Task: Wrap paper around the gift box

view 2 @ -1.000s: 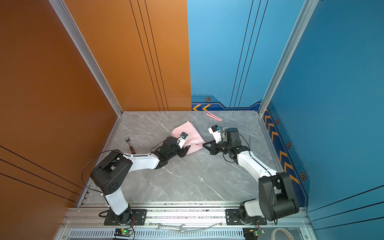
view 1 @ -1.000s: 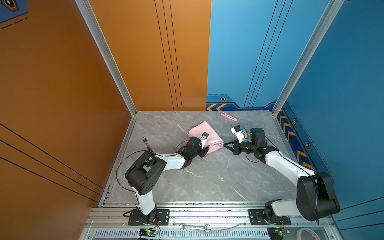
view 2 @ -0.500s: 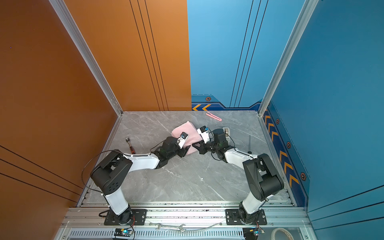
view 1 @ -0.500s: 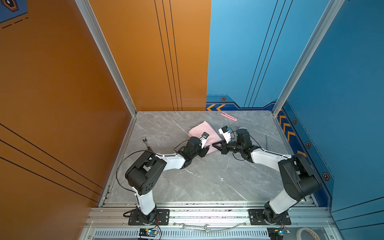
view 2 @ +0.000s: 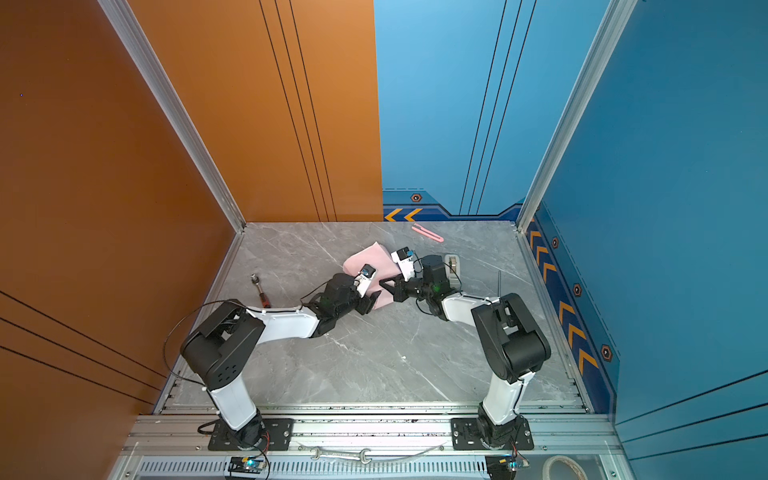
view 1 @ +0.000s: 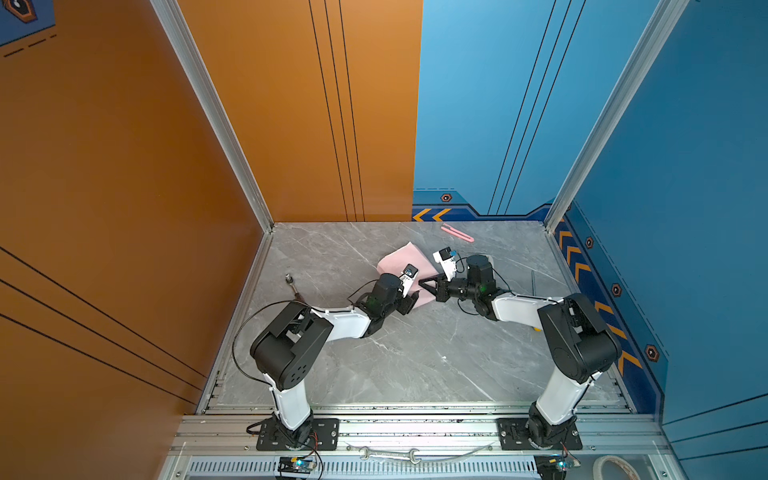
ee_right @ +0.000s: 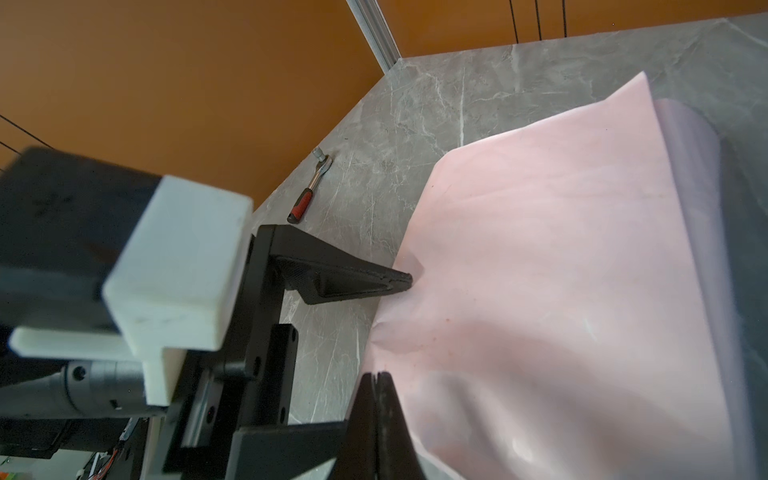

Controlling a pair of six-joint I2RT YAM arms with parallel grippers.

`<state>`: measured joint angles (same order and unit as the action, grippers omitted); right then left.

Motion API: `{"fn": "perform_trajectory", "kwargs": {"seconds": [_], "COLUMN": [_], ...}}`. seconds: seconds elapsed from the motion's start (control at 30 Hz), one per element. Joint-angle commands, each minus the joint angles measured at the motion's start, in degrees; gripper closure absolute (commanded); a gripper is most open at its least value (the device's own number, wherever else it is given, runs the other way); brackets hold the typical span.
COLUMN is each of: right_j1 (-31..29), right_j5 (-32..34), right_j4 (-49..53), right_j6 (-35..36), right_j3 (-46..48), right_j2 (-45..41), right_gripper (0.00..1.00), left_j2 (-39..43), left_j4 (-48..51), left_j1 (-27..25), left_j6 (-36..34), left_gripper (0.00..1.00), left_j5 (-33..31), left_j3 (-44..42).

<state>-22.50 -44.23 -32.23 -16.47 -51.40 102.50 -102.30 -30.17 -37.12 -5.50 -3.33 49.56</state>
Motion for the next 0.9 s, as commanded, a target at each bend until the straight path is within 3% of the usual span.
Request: {"fn": "perform_trajectory", "kwargs": {"seconds": [0.0, 0.87], "right_j1": [0.3, 3.2], "right_j5": [-1.6, -1.7], "right_j4": [-3.3, -2.8], "right_j6": [-1.5, -3.6], "right_j3": [-2.3, -6.7], "right_j2": [1.9, 7.9], "right_gripper": [1.00, 1.00], "left_j2": [0.7, 0.7], "left_j4": [3.5, 3.6], "left_j1": [0.8, 0.8], "left_j6": [0.5, 0.4], "left_gripper": [0.33, 0.33], "left_j5": [0.5, 0.3], "left_j3": [-0.9, -0.6]}}
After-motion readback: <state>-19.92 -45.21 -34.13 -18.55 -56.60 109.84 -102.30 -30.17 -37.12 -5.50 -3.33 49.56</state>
